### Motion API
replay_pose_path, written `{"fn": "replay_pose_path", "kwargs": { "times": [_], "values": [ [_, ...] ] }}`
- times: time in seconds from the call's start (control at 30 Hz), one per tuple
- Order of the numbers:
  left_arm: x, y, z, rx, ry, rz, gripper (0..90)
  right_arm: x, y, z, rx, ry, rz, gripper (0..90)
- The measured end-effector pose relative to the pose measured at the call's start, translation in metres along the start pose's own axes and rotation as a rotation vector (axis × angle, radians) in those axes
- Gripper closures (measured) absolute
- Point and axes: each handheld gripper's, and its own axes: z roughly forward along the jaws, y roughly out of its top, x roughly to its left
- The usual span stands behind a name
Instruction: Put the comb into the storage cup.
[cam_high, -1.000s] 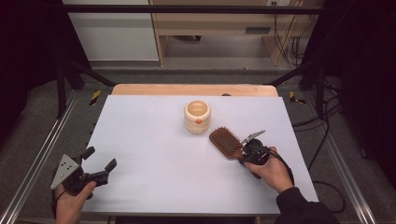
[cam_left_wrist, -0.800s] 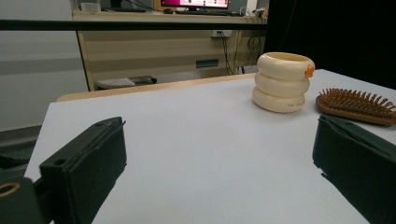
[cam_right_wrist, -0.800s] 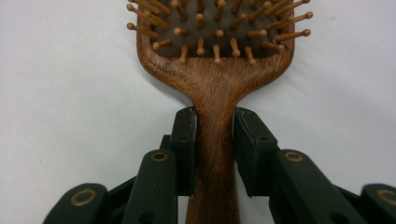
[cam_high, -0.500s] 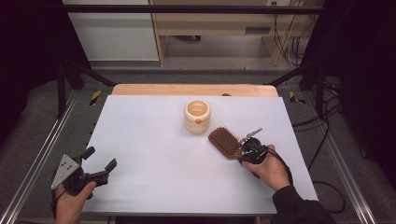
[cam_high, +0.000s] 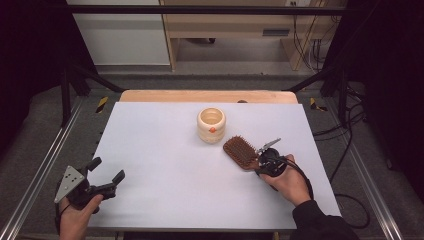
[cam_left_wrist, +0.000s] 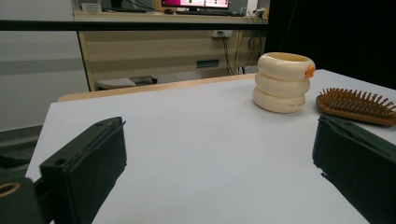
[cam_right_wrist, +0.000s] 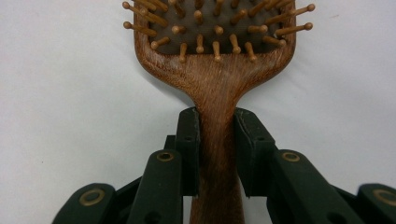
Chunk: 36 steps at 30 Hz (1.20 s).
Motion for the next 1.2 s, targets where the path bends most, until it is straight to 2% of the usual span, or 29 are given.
{"fn": "replay_pose_path", "kwargs": {
  "times": [0.3, 0.37, 0.4, 0.43, 0.47, 0.53, 0.57, 0.67, 0.7, 0.73, 0.77, 0.8, 0.9, 0.93, 0.97, 1.07, 1.1, 1.13, 1.17, 1.2],
  "values": [
    [-0.002, 0.001, 0.000, -0.001, -0.001, -0.003, 2.8, 0.002, -0.009, -0.005, -0.038, 0.001, -0.005, 72.9],
    [-0.006, 0.003, -0.001, -0.007, -0.011, -0.015, 2.8, 0.004, -0.014, -0.010, -0.076, -0.001, 0.007, 72.9],
    [-0.006, 0.003, -0.001, -0.007, -0.011, -0.015, 2.8, 0.004, -0.014, -0.010, -0.076, -0.001, 0.007, 72.9],
    [-0.010, 0.005, 0.001, -0.009, -0.026, -0.030, 2.8, 0.005, -0.016, -0.015, -0.113, 0.005, 0.018, 72.9],
    [-0.010, 0.005, 0.001, -0.009, -0.026, -0.030, 2.8, 0.005, -0.016, -0.015, -0.113, 0.005, 0.018, 72.9],
    [-0.017, 0.008, 0.004, -0.008, -0.043, -0.037, 2.9, 0.009, -0.019, -0.021, -0.164, 0.006, 0.011, 72.9],
    [-0.021, 0.010, 0.006, -0.008, -0.057, -0.048, 2.9, 0.009, -0.019, -0.021, -0.164, 0.006, 0.011, 72.9],
    [-0.034, 0.019, 0.015, -0.011, -0.104, -0.069, 2.9, 0.015, -0.019, -0.027, -0.221, 0.008, 0.005, 72.9],
    [-0.044, 0.027, 0.023, -0.012, -0.139, -0.081, 2.9, 0.019, -0.018, -0.030, -0.256, 0.012, -0.004, 72.9],
    [-0.044, 0.027, 0.023, -0.012, -0.139, -0.081, 2.9, 0.022, -0.017, -0.032, -0.271, 0.014, -0.007, 72.9],
    [-0.054, 0.034, 0.031, -0.007, -0.172, -0.084, 2.9, 0.024, -0.017, -0.033, -0.286, 0.014, -0.010, 72.9],
    [-0.054, 0.034, 0.031, -0.007, -0.172, -0.084, 3.0, 0.026, -0.016, -0.034, -0.301, 0.017, -0.014, 72.9],
    [-0.070, 0.043, 0.048, -0.009, -0.218, -0.097, 3.1, 0.029, -0.013, -0.037, -0.323, 0.016, -0.018, 72.9],
    [-0.082, 0.047, 0.061, -0.009, -0.246, -0.110, 3.2, 0.031, -0.011, -0.041, -0.356, 0.022, -0.028, 72.9],
    [-0.082, 0.047, 0.061, -0.009, -0.246, -0.110, 3.3, 0.031, -0.011, -0.041, -0.356, 0.022, -0.028, 72.9],
    [-0.100, 0.051, 0.081, 0.005, -0.296, -0.131, 3.3, 0.034, -0.009, -0.045, -0.399, 0.028, -0.036, 72.9],
    [-0.112, 0.054, 0.092, 0.013, -0.322, -0.137, 3.3, 0.037, -0.008, -0.046, -0.424, 0.030, -0.040, 72.9],
    [-0.112, 0.054, 0.092, 0.013, -0.322, -0.137, 3.4, 0.037, -0.008, -0.046, -0.424, 0.030, -0.040, 72.9],
    [-0.123, 0.057, 0.102, 0.024, -0.344, -0.131, 3.4, 0.039, -0.007, -0.047, -0.448, 0.028, -0.045, 72.9],
    [-0.123, 0.057, 0.102, 0.024, -0.344, -0.131, 3.5, 0.040, -0.006, -0.048, -0.454, 0.029, -0.048, 72.9]
  ]
}}
